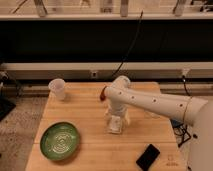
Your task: Wipe the white sponge on the table
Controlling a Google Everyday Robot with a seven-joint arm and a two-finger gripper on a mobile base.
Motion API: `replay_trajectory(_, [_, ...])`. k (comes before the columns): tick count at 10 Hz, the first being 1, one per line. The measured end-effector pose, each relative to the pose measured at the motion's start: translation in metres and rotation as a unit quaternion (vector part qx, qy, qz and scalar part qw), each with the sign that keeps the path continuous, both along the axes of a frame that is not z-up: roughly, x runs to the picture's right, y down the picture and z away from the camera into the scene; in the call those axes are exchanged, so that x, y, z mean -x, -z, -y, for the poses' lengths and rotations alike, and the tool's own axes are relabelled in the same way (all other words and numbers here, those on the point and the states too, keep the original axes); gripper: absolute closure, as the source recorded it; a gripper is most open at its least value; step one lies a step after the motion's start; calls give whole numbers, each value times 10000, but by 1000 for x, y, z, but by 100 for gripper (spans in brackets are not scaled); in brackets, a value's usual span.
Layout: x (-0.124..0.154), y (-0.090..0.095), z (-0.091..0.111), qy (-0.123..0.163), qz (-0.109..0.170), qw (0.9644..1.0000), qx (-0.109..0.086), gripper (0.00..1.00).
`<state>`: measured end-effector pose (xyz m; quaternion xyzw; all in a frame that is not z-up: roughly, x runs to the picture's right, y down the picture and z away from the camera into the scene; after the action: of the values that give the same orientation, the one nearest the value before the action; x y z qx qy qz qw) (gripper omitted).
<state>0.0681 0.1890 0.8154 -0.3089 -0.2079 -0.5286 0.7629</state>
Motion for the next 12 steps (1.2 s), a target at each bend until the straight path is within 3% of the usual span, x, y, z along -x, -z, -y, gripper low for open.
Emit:
replay_trajectory(4, [3,-7,-9,25,40,10000,87,23])
replay_trajectory(12, [-8,-11,-12,3,-10,9999,141,99])
